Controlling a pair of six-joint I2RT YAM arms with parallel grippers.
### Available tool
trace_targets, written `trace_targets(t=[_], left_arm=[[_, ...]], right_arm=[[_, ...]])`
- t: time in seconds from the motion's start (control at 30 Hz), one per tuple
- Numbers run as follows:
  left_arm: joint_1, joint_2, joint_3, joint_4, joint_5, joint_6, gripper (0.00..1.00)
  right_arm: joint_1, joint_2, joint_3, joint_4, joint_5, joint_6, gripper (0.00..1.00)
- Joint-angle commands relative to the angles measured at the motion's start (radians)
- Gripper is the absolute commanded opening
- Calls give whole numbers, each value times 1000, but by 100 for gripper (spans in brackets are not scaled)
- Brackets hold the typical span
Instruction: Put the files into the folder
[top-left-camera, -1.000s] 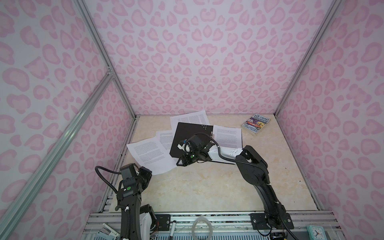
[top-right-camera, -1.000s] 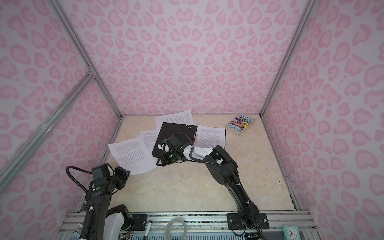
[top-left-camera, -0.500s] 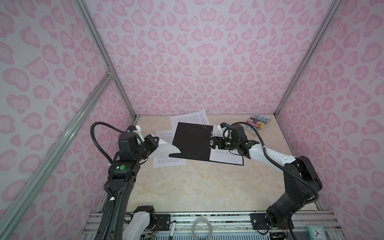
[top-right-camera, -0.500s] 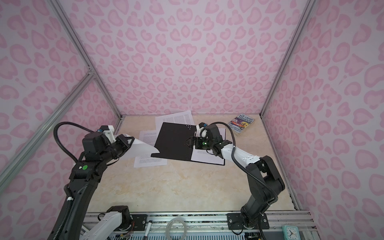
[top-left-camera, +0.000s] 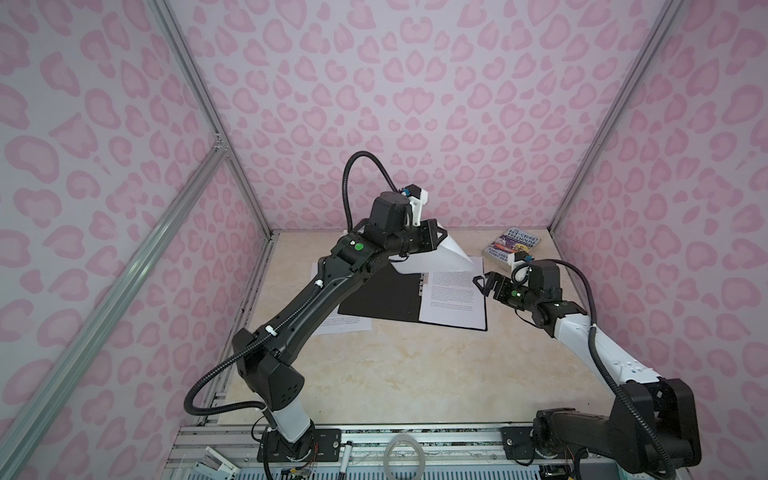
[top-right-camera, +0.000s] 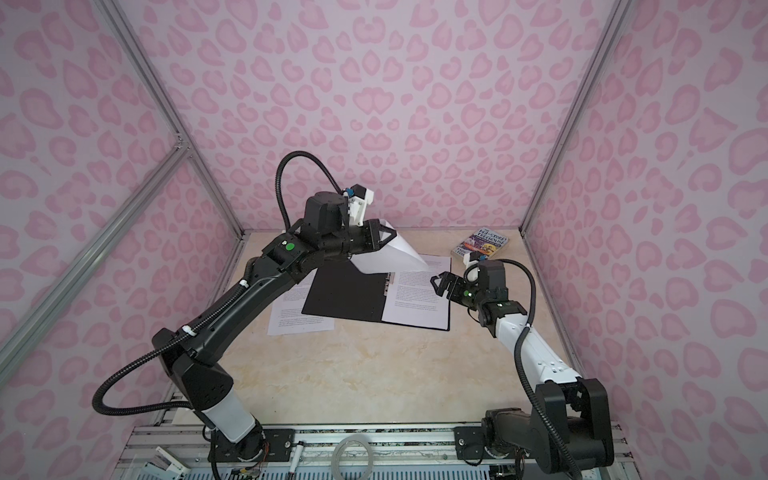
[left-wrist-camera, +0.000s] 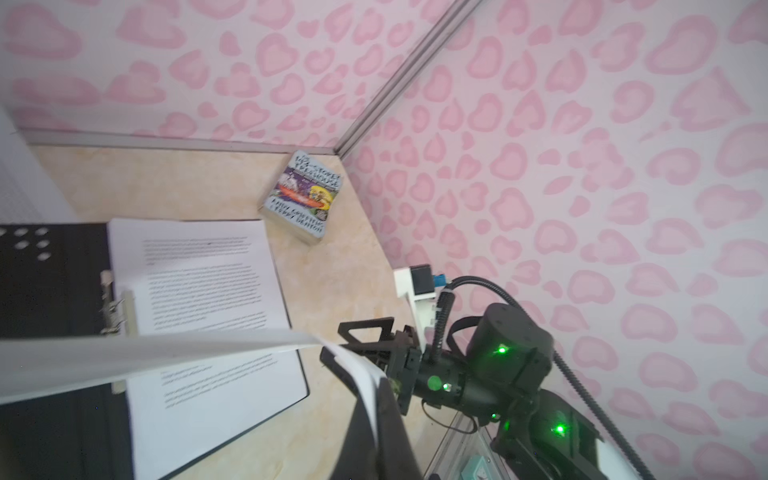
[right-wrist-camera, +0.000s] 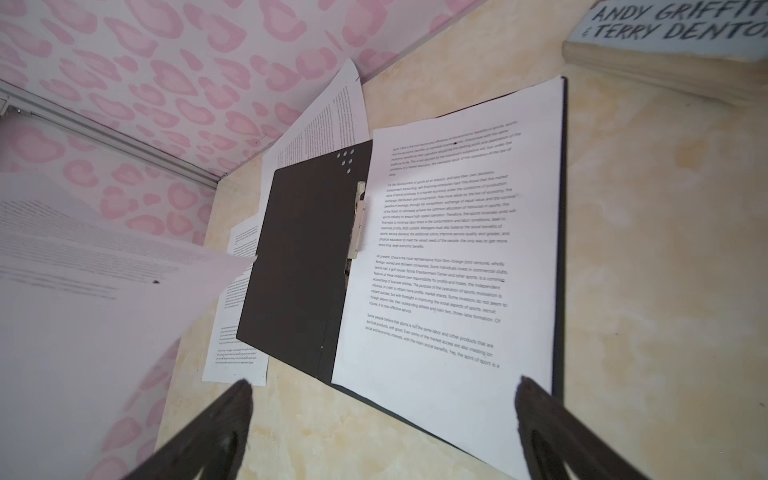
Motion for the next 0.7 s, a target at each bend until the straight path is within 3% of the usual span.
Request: trace_targets(t=[0.0, 0.1, 0.37, 0.57, 0.67], left_arm=[[0, 22, 15, -7, 28, 2, 3], [19, -20, -118, 54, 19, -49, 4], [175, -57, -695, 453, 232, -359, 3], [260, 47, -865, 594, 315, -399, 3], [298, 80, -911, 615, 300, -383, 3]], right_arm=[[-53, -34, -29, -11, -1, 5, 97], [-85, -51, -47, 0, -6, 4, 97], [-49, -6, -15, -22, 31, -38, 98], [82, 110, 49, -28, 71, -78, 95], [114, 182, 65, 2, 69, -72, 93]])
